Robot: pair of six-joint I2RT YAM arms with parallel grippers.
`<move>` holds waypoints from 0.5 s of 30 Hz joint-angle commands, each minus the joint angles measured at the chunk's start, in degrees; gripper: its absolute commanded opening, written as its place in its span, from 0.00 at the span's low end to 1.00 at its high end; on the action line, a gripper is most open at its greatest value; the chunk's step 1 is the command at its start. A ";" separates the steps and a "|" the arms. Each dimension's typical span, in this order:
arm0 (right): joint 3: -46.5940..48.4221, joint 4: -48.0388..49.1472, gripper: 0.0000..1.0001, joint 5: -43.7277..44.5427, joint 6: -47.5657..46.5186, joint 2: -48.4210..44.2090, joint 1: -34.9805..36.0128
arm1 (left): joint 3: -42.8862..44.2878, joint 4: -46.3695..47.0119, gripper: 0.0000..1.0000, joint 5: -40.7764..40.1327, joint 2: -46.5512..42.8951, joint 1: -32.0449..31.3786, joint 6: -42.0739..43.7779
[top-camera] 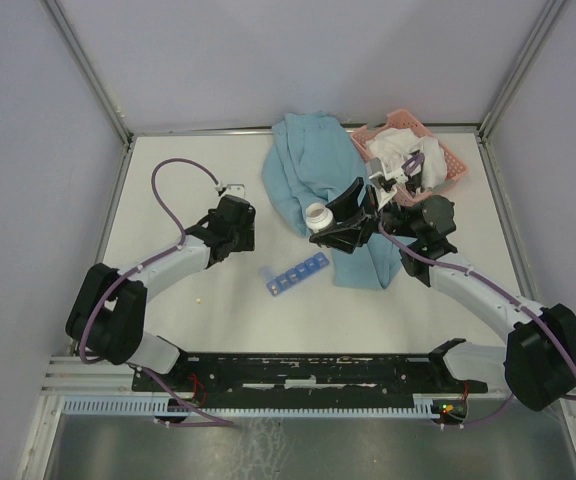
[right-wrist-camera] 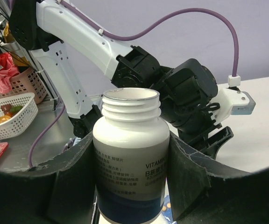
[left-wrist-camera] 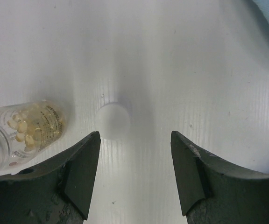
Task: Sort the pills into containers
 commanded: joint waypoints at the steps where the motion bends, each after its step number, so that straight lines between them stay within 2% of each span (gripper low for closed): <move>1: 1.56 0.50 0.13 -1.27 -2.35 0.35 -0.14 | 2.35 1.82 0.69 2.87 1.40 2.87 2.45; 15: 1.71 -0.72 0.13 -1.68 -3.05 1.03 -0.17 | 2.97 1.65 0.68 3.25 6.86 5.24 2.33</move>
